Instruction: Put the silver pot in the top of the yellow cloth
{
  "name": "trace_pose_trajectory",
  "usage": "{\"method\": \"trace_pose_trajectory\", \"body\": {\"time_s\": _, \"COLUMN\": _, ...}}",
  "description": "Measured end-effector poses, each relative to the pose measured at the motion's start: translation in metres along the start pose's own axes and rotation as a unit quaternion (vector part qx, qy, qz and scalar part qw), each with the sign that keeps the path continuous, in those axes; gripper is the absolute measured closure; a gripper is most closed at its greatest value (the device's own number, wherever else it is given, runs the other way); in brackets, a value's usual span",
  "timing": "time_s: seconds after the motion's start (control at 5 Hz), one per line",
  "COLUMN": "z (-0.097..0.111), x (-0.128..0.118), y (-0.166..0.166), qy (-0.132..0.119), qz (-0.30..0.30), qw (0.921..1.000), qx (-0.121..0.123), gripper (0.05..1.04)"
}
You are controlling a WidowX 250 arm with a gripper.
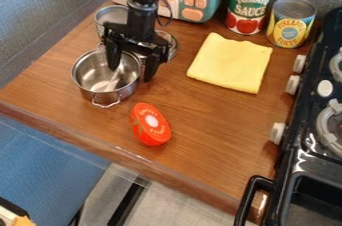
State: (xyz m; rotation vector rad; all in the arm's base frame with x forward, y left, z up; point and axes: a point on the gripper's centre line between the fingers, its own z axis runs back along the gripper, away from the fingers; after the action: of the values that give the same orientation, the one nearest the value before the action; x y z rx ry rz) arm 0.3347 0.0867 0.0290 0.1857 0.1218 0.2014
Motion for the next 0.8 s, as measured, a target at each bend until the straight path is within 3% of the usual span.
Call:
{"method": "trace_pose_trajectory", "body": {"time_s": 0.4, "z": 0.000, "x": 0.002, "y": 0.001, "qy": -0.004, "qz": 0.000, "qw": 1.0000, "qx": -0.006, "gripper": 0.724}}
{"method": "trace_pose_trajectory", "body": {"time_s": 0.6, "z": 0.002, "x": -0.002, "y": -0.001, "qy": -0.002, "qz": -0.005, "qw": 0.9999, "qx": -0.014, "gripper": 0.927}}
{"method": "trace_pose_trajectory", "body": {"time_s": 0.8, "z": 0.023, "x": -0.009, "y": -0.002, "qy": -0.021, "qz": -0.001, "qw": 0.9995, "qx": -0.026, "gripper": 1.005}}
